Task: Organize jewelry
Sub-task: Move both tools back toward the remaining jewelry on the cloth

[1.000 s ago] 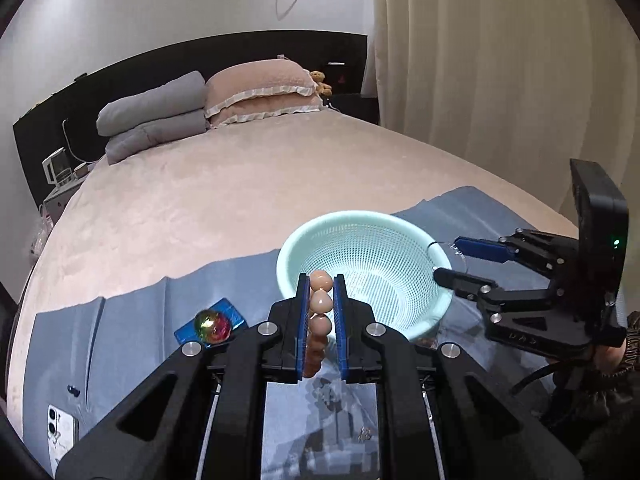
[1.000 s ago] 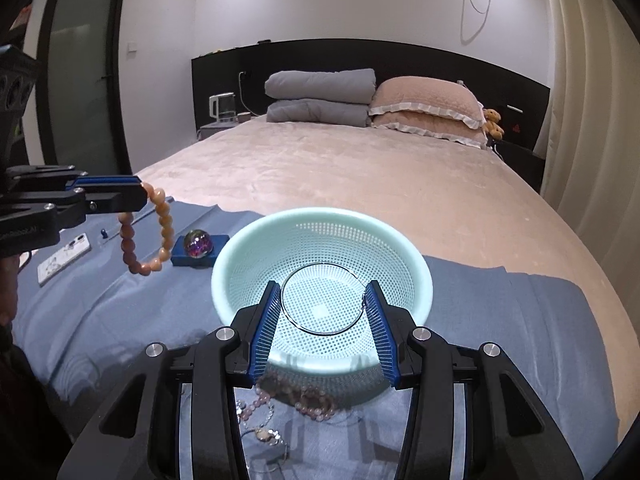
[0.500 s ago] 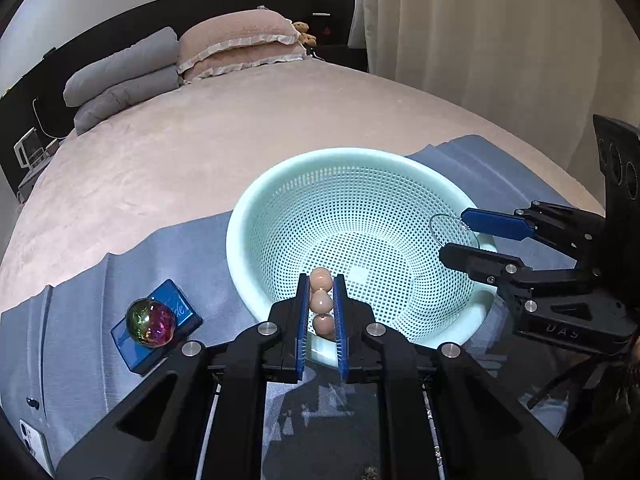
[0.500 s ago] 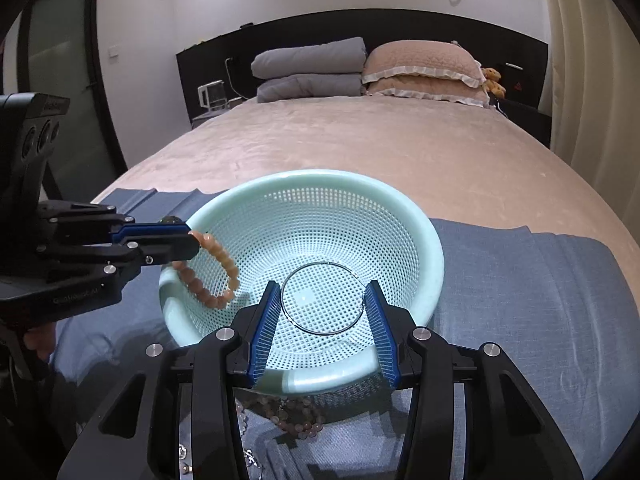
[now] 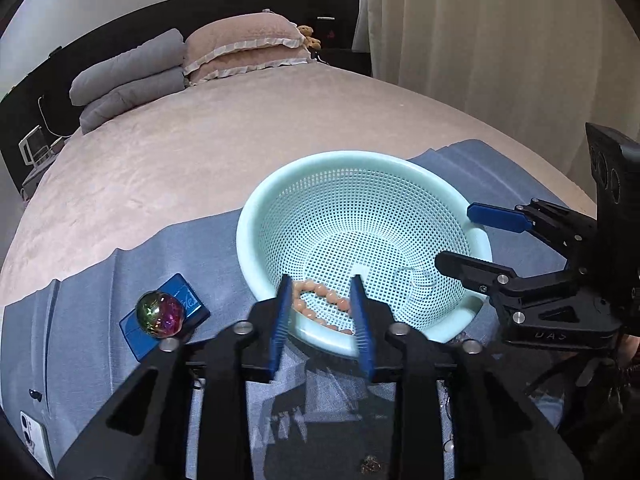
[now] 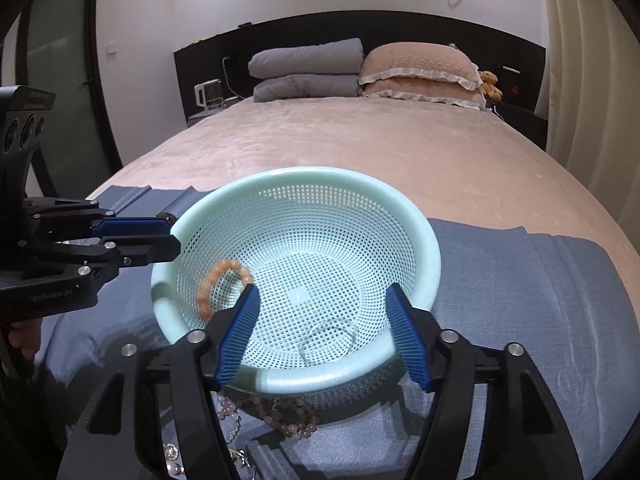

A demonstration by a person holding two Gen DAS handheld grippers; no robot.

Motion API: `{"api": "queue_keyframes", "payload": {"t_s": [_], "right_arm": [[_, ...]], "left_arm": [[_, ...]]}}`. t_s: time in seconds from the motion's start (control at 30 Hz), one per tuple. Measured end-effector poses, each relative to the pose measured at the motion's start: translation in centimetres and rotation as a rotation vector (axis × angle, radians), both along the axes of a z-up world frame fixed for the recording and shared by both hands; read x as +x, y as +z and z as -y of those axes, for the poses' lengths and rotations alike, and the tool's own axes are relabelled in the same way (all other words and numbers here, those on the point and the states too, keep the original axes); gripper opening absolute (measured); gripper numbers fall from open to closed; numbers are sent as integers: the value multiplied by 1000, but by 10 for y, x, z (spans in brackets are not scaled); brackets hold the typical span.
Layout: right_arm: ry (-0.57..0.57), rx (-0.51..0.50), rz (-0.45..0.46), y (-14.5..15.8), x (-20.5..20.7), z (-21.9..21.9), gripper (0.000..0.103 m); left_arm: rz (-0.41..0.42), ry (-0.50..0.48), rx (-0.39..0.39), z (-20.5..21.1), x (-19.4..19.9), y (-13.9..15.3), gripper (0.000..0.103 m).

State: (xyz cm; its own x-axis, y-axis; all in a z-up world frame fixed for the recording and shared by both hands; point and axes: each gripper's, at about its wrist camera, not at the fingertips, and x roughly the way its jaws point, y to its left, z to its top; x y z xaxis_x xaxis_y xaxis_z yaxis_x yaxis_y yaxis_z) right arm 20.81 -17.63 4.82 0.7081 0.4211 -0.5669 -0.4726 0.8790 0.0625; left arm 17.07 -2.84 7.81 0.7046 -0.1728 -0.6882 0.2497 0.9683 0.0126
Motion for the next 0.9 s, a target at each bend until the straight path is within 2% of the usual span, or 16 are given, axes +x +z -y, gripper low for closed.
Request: {"api": "queue_keyframes", "payload": {"t_s": [0.03, 0.1, 0.13, 0.3, 0.57, 0.77, 0.9], "right_arm": [[-5, 1, 9, 2, -1, 2, 74], [-18, 4, 30, 7, -3, 7, 84], [-24, 8, 40, 9, -5, 10, 85], [-21, 25, 20, 5, -11, 22, 85], [-43, 24, 31, -3, -38, 25, 85], [-16, 54, 38, -11, -74, 23, 85], [-33, 38, 46, -26, -101, 21, 85]], "left_arm": [[12, 7, 0, -2, -3, 3, 58], [27, 22, 0, -7, -11, 10, 71], [31, 26, 1, -10, -15, 12, 77], [42, 54, 24, -25, -49, 7, 92], [-67, 79, 6, -37, -101, -47, 93], [-63, 45, -13, -24, -131, -62, 93], [-44, 65, -42, -19, -145, -69, 93]]}}
